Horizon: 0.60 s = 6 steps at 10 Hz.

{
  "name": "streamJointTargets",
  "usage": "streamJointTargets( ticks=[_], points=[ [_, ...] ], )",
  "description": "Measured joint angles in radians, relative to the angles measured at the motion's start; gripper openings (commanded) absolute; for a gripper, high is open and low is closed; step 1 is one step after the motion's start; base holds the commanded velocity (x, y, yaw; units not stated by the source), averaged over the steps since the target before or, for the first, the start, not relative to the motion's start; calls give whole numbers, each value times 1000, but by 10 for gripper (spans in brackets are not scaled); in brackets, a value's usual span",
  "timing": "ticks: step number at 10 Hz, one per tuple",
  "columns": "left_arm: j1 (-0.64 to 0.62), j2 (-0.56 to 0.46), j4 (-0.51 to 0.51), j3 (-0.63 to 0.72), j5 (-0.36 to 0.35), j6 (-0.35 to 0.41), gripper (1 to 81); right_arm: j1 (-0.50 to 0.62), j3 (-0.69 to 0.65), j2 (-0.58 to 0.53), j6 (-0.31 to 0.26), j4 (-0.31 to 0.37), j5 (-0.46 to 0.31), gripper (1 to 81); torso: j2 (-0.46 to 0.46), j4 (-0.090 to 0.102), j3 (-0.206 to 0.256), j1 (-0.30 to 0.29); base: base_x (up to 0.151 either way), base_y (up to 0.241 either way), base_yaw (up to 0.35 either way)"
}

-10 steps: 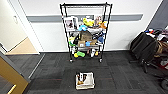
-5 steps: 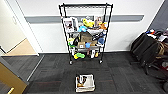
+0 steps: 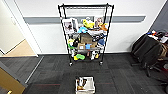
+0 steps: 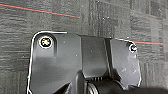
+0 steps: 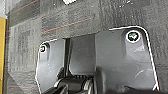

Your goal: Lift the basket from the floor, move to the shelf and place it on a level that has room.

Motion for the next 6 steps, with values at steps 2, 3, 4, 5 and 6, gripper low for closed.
streamJointTargets(
  ticks=[2, 3, 4, 5, 6],
  points=[
    [3, 0, 0, 0, 1, 0, 811, -5, -1, 0, 0, 0, -1, 811, 0, 0, 0, 0, 112, 0, 0],
    [3, 0, 0, 0, 0, 0, 811, -4, -1, 0, 0, 1, 0, 811, 0, 0, 0, 0, 112, 0, 0],
    [3, 0, 0, 0, 0, 0, 811, -5, -4, 0, 1, 1, 0, 811, 0, 0, 0, 0, 112, 0, 0],
    [3, 0, 0, 0, 0, 0, 811, -5, -7, 0, 1, 1, 0, 811, 0, 0, 0, 0, 112, 0, 0],
    [3, 0, 0, 0, 0, 0, 811, -5, -7, 0, 1, 1, 0, 811, 0, 0, 0, 0, 112, 0, 0]
  ],
)
